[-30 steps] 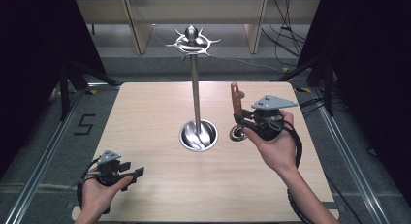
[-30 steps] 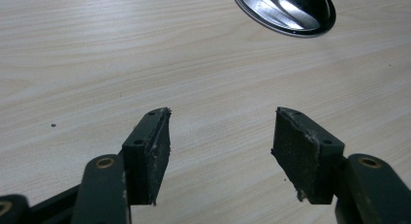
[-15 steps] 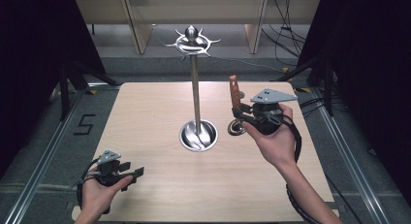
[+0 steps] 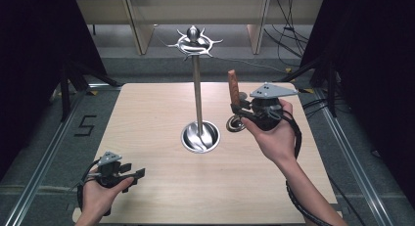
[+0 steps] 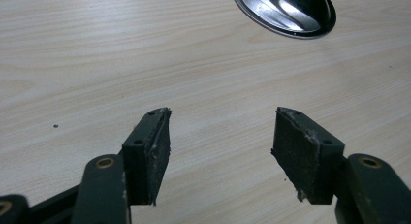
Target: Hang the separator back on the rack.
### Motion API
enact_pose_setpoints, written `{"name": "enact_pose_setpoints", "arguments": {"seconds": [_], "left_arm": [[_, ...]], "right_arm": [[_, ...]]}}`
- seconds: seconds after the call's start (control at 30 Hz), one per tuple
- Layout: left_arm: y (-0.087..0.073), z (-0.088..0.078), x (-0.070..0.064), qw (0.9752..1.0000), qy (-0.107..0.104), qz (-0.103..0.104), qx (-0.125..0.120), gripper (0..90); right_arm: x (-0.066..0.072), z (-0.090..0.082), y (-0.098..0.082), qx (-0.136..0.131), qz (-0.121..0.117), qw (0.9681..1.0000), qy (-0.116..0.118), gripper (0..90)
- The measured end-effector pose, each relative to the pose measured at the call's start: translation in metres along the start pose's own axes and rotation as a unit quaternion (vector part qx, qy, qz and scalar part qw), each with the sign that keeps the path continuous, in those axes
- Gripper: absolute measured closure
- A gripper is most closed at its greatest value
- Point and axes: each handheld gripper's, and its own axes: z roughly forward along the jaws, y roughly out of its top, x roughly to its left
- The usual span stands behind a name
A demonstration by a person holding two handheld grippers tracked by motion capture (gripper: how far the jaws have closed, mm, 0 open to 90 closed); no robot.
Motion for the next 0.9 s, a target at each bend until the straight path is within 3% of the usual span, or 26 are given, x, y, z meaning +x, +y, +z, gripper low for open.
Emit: {"name": "enact_pose_setpoints", "arguments": {"seconds": [0.07, 0.37, 0.47, 0.5, 0.53, 0.57, 0.6, 0.9], "left_arm": [[0.0, 0.0, 0.0, 1.0, 0.0, 0.0, 0.0, 37.6], [0.0, 0.0, 0.0, 1.0, 0.0, -0.001, -0.002, 37.6], [0.0, 0.0, 0.0, 1.0, -0.001, -0.002, -0.002, 37.6], [0.0, 0.0, 0.0, 1.0, -0.001, -0.003, -0.001, 37.6], [0.0, 0.0, 0.0, 1.0, -0.001, -0.003, -0.002, 37.6], [0.0, 0.0, 0.0, 1.0, -0.001, -0.003, -0.002, 37.6], [0.0, 0.0, 0.0, 1.0, -0.001, -0.001, -0.002, 37.6], [0.0, 0.0, 0.0, 1.0, 0.001, -0.002, -0.001, 37.6]], "right_arm": [[0.0, 0.002, 0.002, -0.012, -0.008, 0.9999, -0.005, 70.2], [0.001, 0.003, 0.01, -0.007, -0.01, 0.9999, 0.003, 70.2], [0.001, 0.004, 0.012, -0.009, -0.01, 0.9999, 0.005, 70.3], [0.003, 0.004, 0.013, -0.007, 0.0, 1.0, 0.006, 70.3], [0.001, 0.004, 0.016, -0.012, -0.017, 0.9998, 0.004, 70.3], [0.001, 0.004, 0.016, -0.012, -0.017, 0.9998, 0.004, 70.3], [0.003, 0.005, 0.017, -0.01, 0.001, 0.9999, 0.008, 70.3], [0.004, 0.006, 0.021, -0.018, -0.006, 0.9998, 0.008, 70.3]]}}
